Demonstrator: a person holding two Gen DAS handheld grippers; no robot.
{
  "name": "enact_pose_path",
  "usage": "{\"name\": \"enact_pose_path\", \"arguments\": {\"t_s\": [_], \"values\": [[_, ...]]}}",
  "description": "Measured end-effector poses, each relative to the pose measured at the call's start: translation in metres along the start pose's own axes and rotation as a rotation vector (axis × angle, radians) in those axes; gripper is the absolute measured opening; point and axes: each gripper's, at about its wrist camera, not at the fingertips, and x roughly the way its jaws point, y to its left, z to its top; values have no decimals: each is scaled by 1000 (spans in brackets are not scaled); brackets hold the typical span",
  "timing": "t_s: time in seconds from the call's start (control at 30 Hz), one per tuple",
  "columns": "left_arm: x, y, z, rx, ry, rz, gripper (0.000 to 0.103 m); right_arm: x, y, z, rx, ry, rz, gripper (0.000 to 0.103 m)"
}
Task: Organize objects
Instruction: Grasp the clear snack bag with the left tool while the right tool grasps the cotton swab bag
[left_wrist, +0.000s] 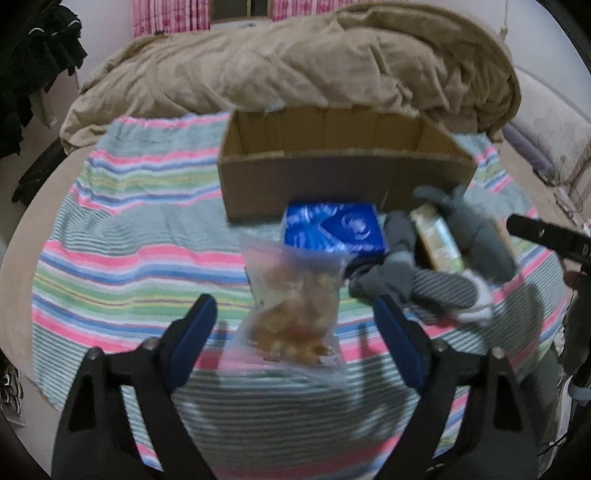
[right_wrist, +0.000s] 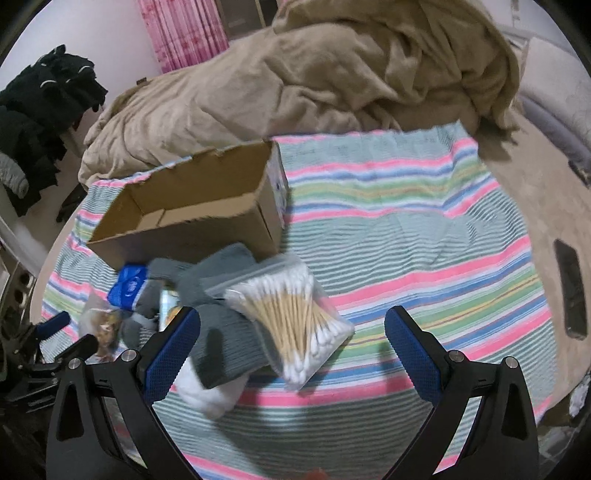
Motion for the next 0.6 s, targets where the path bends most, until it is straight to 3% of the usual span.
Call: {"name": "enact_pose_path", "arguments": {"t_s": [0.07, 0.17, 0.3, 0.43, 0.47, 0.5, 0.53, 0.6], "values": [[12, 1, -2, 1, 19, 1, 84, 11, -5, -1, 18, 15, 9, 102], [26, 3, -7, 2, 46, -3, 72, 23, -10, -2, 52, 26, 44, 102], [29, 3, -10, 10, 28, -13, 59, 32, -18, 0, 105, 19, 94, 102], [24, 2, -11, 8, 26, -24, 52, 44, -28, -2, 180, 39, 189, 94], [22, 2, -11, 3, 20, -28, 52, 44, -30, -3, 191, 33, 205, 89], [20, 2, -12, 2, 19, -34, 51, 43, -30, -4, 192, 31, 215, 70], [18, 1, -12, 2, 20, -35, 51, 43, -31, -4, 193, 34, 208, 59], [12, 1, -14, -1, 15, -42, 50, 39, -27, -7, 169, 43, 178, 54]]}}
